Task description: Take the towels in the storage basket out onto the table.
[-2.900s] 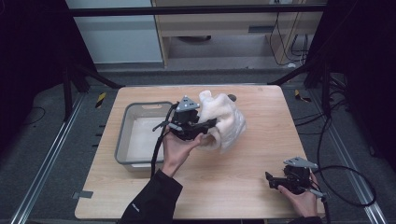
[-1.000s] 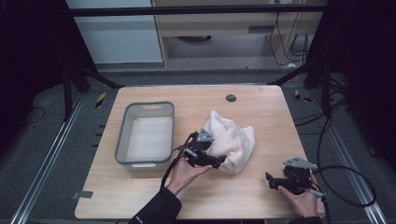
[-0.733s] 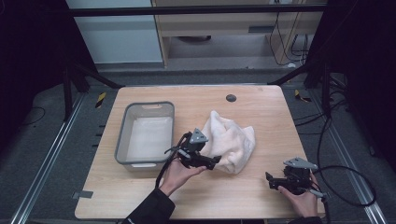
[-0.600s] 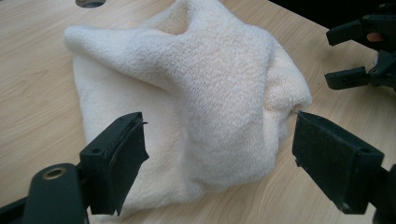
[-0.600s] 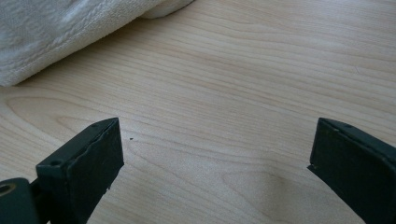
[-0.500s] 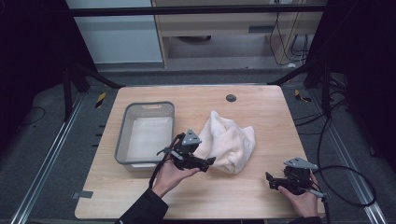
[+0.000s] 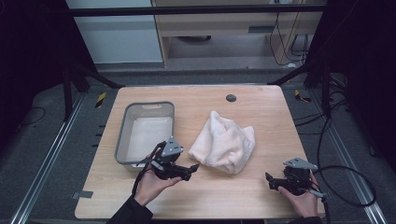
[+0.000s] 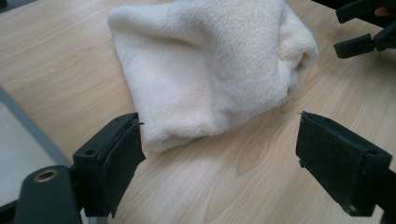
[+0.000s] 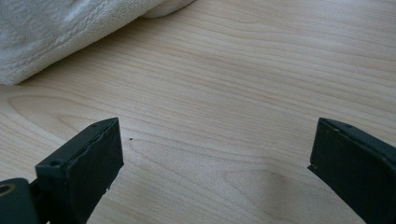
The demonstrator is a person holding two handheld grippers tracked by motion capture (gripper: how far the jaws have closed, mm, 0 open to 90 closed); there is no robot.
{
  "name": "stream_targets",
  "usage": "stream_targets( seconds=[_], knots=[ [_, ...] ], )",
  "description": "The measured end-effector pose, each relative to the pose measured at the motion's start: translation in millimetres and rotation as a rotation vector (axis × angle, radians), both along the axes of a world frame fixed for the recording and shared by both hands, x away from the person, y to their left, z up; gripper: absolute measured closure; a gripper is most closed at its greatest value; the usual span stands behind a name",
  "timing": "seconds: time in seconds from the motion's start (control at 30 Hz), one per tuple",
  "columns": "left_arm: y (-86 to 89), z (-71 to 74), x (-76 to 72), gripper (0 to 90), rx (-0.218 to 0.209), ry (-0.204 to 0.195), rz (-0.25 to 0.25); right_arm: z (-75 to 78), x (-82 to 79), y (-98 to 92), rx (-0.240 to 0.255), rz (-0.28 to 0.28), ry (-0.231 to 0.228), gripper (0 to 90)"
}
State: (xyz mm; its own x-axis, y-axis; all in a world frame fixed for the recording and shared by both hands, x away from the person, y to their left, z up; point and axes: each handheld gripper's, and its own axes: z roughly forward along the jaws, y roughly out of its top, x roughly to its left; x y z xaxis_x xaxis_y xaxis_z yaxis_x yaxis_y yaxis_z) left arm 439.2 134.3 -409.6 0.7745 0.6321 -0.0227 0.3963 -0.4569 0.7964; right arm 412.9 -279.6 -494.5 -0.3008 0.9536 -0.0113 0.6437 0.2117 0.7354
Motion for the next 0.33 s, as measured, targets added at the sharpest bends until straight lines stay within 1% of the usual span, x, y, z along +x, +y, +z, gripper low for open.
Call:
stream_targets(
  seconds=[0.13,0.27,0.3,0.33],
  knots=[
    [13.9,-6.0,-7.7,13.6,-0.017,0.008,0.02,0.1,-0.4,0.0,-0.004,0.001,0.001,2.5],
    [29.1,-12.4,-17.7,13.4,-0.032,-0.003,0.046,0.2,-1.1,0.5,-0.004,0.005,0.005,2.5],
    [32.8,-13.8,-20.0,13.4,-0.033,-0.004,0.055,-0.1,-1.1,0.4,-0.01,0.008,0.001,2.5],
    [36.6,-14.8,-21.7,13.4,-0.031,-0.002,0.059,0.2,-1.4,0.7,-0.005,0.007,0.004,2.5]
  ],
)
